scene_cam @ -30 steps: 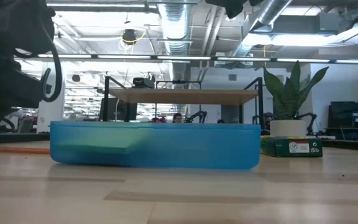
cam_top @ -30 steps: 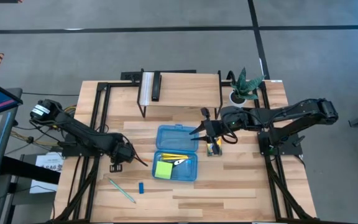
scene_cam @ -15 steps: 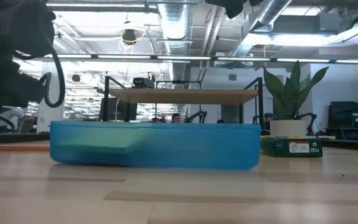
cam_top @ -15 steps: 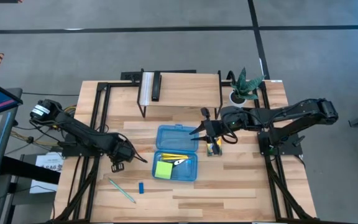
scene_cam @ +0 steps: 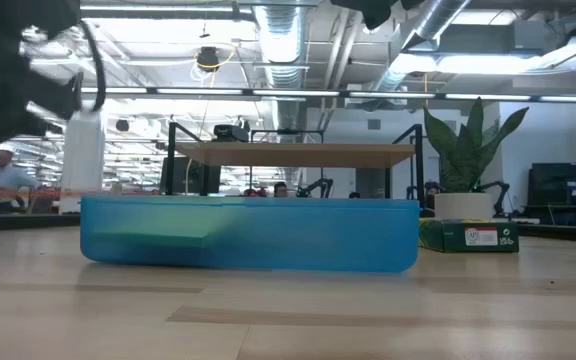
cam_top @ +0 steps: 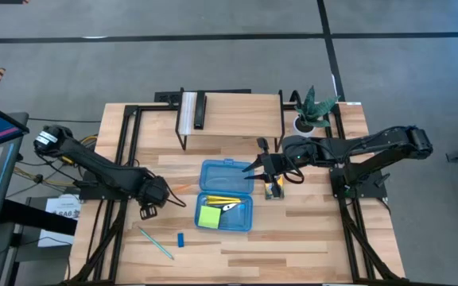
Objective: Pack school essentials
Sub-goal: Put the orange pencil into the blue supply box
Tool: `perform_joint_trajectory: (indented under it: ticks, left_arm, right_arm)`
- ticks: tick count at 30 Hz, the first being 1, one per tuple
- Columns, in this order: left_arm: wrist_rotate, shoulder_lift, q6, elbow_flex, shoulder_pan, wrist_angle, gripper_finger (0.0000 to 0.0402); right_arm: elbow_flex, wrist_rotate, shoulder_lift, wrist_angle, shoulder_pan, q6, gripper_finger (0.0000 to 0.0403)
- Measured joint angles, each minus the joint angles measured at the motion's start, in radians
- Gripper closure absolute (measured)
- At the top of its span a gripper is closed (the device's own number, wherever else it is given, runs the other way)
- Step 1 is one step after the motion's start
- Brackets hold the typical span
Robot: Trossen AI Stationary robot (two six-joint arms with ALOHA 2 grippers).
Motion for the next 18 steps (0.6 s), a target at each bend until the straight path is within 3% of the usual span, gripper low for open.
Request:
perform_joint_trajectory:
  ticks: [7, 10, 18]
  left_arm:
    - [-0.092, -0.032, 0.025, 0.113, -0.023, 0.008, 0.0401]
    - [-0.121, -0.013, 0.099, 0.165, -0.023, 0.088, 0.0401]
    - [-0.138, 0.185, 0.363, 0.302, 0.052, 0.171, 0.0401]
  right_arm:
    - [0.000, 0.000, 0.000, 0.000, 0.000, 0.000, 0.0283]
    - [0.000, 0.000, 0.000, 0.001, 0.000, 0.000, 0.0283]
    - [0.000, -0.003, 0.000, 0.010, 0.000, 0.000, 0.0283]
